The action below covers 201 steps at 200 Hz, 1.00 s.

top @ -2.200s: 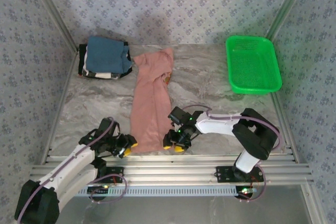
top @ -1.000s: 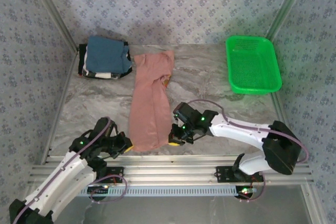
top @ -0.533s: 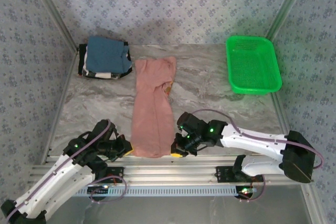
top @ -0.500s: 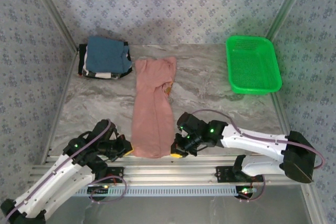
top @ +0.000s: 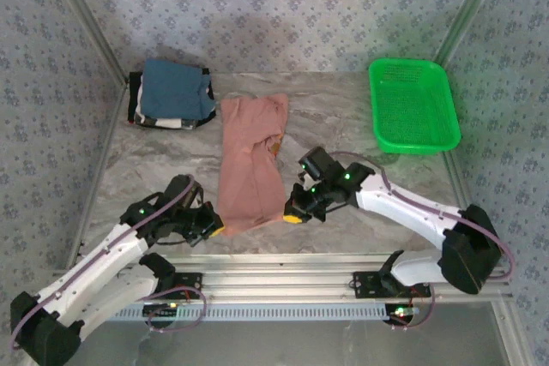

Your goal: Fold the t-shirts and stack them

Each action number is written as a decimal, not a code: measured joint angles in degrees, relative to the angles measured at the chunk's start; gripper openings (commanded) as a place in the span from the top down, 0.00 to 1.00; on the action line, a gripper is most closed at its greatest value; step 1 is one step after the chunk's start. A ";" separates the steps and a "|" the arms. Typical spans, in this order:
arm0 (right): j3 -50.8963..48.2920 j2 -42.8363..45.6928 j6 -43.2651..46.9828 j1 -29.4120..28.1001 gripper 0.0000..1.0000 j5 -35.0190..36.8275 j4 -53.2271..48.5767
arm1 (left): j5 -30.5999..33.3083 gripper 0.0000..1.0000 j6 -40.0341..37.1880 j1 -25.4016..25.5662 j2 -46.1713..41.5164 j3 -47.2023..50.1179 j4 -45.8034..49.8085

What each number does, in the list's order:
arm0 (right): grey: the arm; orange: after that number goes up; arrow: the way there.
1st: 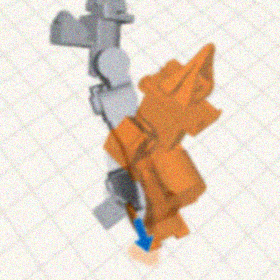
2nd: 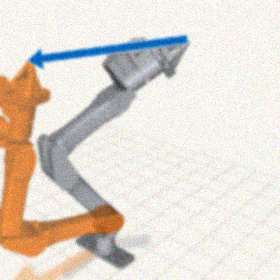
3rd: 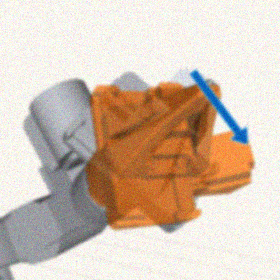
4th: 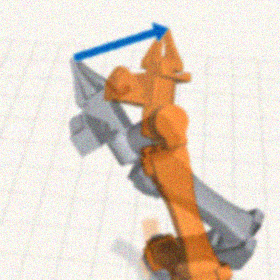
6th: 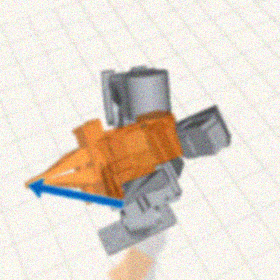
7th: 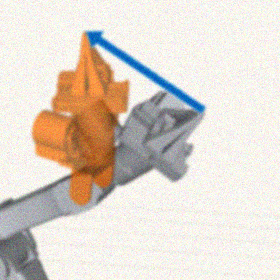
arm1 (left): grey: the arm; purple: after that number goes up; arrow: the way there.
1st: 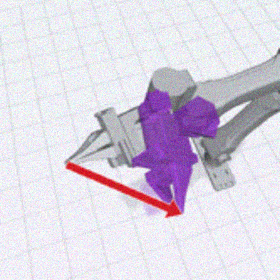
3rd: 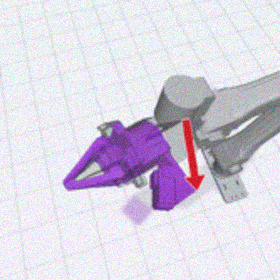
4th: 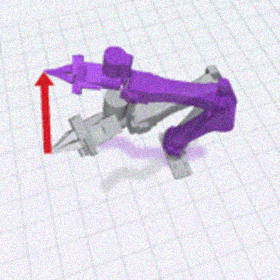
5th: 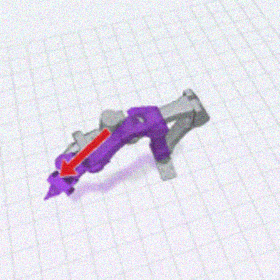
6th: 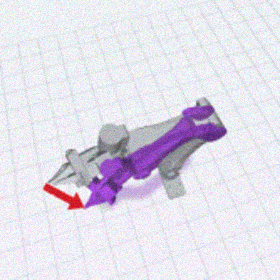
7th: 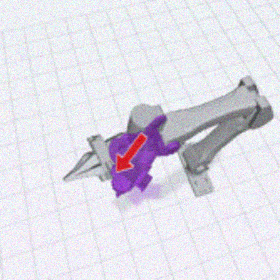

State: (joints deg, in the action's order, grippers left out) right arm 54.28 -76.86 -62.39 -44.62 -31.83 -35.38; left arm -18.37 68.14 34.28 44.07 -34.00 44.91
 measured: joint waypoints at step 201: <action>29.51 -34.32 23.54 14.84 1.00 -2.91 -10.32 | -7.89 1.00 -23.21 -22.91 42.73 -27.06 -8.50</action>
State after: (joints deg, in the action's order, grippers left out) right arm 83.79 -111.18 -38.85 -29.78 -34.74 -45.69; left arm -26.26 44.93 11.38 86.80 -61.06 36.40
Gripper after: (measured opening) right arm 0.063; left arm 0.043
